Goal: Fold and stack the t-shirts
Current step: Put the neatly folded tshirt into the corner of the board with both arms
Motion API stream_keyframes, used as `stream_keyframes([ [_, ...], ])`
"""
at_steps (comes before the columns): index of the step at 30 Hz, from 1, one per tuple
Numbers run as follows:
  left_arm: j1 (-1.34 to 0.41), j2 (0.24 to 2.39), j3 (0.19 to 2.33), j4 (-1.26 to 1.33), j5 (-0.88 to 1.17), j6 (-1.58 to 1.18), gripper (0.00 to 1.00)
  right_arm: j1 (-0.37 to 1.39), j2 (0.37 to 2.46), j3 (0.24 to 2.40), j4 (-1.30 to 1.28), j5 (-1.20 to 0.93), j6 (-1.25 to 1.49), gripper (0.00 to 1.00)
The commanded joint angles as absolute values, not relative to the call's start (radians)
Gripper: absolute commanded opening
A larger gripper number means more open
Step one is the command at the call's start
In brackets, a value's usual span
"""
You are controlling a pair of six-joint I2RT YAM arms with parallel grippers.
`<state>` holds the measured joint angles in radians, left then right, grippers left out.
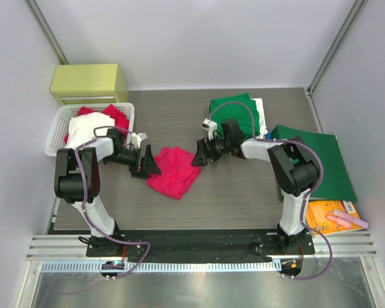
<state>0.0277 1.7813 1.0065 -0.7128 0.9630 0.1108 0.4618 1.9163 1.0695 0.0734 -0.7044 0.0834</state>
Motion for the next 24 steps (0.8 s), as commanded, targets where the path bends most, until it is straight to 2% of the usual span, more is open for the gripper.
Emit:
stream_keyframes([
  [1, 0.025, 1.781, 1.026, -0.727, 0.935, 0.086, 1.00, 0.462, 1.966, 1.129, 0.141, -0.701, 0.107, 1.00],
  [8, 0.018, 1.764, 1.051, -0.738, 0.812, 0.075, 1.00, 0.462, 1.985, 1.137, 0.155, -0.712, 0.112, 1.00],
  [13, 0.009, 1.837, 1.080, -0.790, 0.888, 0.104, 1.00, 0.466, 1.993, 1.132, 0.144, -0.730, 0.109, 1.00],
  [21, -0.058, 1.805, 1.077, -0.785, 0.877, 0.114, 1.00, 0.469, 1.922, 1.092, 0.075, -0.741, 0.063, 1.00],
  [22, -0.060, 1.813, 1.081, -0.788, 0.870, 0.114, 0.97, 0.475, 1.919, 1.094, 0.058, -0.739, 0.060, 0.96],
  [24, -0.061, 1.838, 1.091, -0.798, 0.864, 0.109, 0.81, 0.480, 1.919, 1.101, 0.035, -0.744, 0.037, 0.73],
])
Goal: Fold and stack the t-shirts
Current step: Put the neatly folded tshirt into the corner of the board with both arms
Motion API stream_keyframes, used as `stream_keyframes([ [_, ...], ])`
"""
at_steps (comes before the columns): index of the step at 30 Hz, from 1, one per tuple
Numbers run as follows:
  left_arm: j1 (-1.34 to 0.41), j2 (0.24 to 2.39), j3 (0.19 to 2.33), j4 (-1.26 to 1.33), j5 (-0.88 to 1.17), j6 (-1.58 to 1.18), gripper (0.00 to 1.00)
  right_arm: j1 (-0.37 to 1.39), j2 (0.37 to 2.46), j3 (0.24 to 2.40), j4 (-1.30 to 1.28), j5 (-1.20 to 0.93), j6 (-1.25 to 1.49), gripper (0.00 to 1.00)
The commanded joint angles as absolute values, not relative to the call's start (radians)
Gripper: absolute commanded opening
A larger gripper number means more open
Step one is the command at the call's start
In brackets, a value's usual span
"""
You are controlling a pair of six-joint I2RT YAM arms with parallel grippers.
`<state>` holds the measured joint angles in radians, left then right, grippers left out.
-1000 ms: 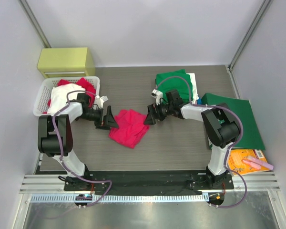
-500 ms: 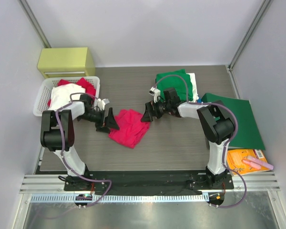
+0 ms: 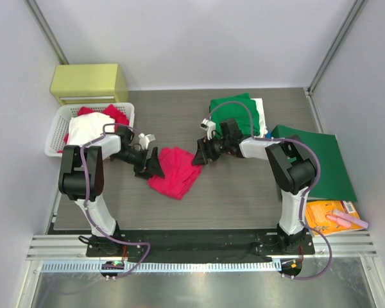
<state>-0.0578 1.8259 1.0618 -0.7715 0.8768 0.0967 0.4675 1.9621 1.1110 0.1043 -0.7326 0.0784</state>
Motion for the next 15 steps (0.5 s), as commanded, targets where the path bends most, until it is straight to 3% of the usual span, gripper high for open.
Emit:
stream_keyframes([
  [1, -0.061, 1.842, 1.092, -0.795, 0.853, 0.106, 0.65, 0.482, 1.921, 1.106, 0.013, -0.735, 0.040, 0.58],
  [2, -0.061, 1.847, 1.091, -0.795, 0.851, 0.103, 0.59, 0.482, 1.924, 1.115, 0.006, -0.736, 0.037, 0.53],
  [3, -0.061, 1.848, 1.092, -0.796, 0.848, 0.103, 0.38, 0.482, 1.924, 1.118, 0.006, -0.735, 0.031, 0.45],
  [4, -0.061, 1.847, 1.092, -0.796, 0.850, 0.101, 0.30, 0.482, 1.924, 1.118, -0.026, -0.727, 0.031, 0.35],
  [8, -0.061, 1.858, 1.104, -0.810, 0.841, 0.104, 0.00, 0.483, 1.933, 1.134, -0.044, -0.715, 0.034, 0.27],
  [9, -0.061, 1.858, 1.109, -0.819, 0.841, 0.104, 0.00, 0.485, 1.934, 1.137, -0.055, -0.713, 0.037, 0.11],
  [10, -0.063, 1.864, 1.112, -0.827, 0.842, 0.110, 0.00, 0.485, 1.936, 1.141, -0.061, -0.713, 0.037, 0.01],
  [15, -0.061, 1.887, 1.124, -0.842, 0.854, 0.123, 0.00, 0.485, 1.939, 1.164, -0.106, -0.735, 0.025, 0.01],
])
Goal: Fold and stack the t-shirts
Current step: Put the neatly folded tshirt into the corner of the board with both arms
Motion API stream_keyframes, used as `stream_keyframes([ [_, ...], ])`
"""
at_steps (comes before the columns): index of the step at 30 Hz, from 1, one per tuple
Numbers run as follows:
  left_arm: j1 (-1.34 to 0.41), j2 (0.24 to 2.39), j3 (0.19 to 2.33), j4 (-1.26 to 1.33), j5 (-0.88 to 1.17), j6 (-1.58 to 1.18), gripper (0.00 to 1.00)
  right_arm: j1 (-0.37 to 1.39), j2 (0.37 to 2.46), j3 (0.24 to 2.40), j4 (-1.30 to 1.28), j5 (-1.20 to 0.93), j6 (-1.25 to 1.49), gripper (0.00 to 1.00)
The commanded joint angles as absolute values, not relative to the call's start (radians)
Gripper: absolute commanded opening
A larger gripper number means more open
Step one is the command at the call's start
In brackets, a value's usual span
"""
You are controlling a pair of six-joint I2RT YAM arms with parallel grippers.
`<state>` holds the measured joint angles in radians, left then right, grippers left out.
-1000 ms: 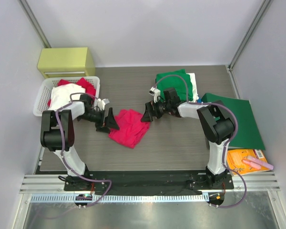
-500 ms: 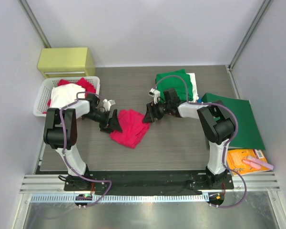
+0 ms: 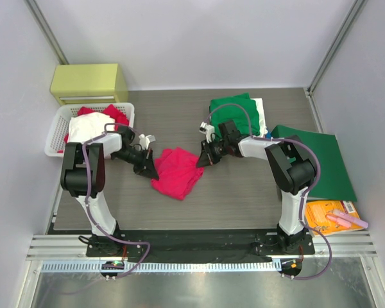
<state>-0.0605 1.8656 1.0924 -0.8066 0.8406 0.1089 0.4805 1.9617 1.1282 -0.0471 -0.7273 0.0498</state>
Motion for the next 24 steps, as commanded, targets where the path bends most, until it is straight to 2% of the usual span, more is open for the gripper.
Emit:
stream_keyframes([
  [1, -0.063, 1.896, 1.124, -0.845, 0.854, 0.126, 0.00, 0.485, 1.940, 1.169, -0.115, -0.739, 0.022, 0.01],
  [4, -0.061, 1.916, 1.131, -0.847, 0.857, 0.133, 0.00, 0.488, 1.974, 1.206, -0.182, -0.759, 0.005, 0.03],
  [5, -0.063, 1.925, 1.135, -0.848, 0.862, 0.136, 0.00, 0.486, 1.983, 1.221, -0.195, -0.759, -0.008, 0.12],
  [6, -0.063, 1.925, 1.134, -0.850, 0.864, 0.137, 0.00, 0.488, 1.999, 1.230, -0.242, -0.755, -0.030, 0.43],
  [7, -0.063, 1.922, 1.134, -0.848, 0.864, 0.137, 0.00, 0.488, 2.000, 1.236, -0.255, -0.744, -0.029, 0.52],
  [8, -0.063, 1.911, 1.129, -0.845, 0.864, 0.135, 0.00, 0.486, 1.997, 1.232, -0.268, -0.744, -0.046, 0.66],
  [11, -0.063, 1.891, 1.120, -0.835, 0.862, 0.135, 0.00, 0.485, 1.954, 1.192, -0.264, -0.707, -0.070, 0.82],
  [14, -0.063, 1.899, 1.121, -0.838, 0.868, 0.137, 0.00, 0.479, 1.940, 1.177, -0.270, -0.704, -0.071, 0.85],
  [24, -0.063, 1.893, 1.118, -0.838, 0.874, 0.138, 0.00, 0.466, 1.910, 1.164, -0.410, -0.744, -0.129, 0.85],
])
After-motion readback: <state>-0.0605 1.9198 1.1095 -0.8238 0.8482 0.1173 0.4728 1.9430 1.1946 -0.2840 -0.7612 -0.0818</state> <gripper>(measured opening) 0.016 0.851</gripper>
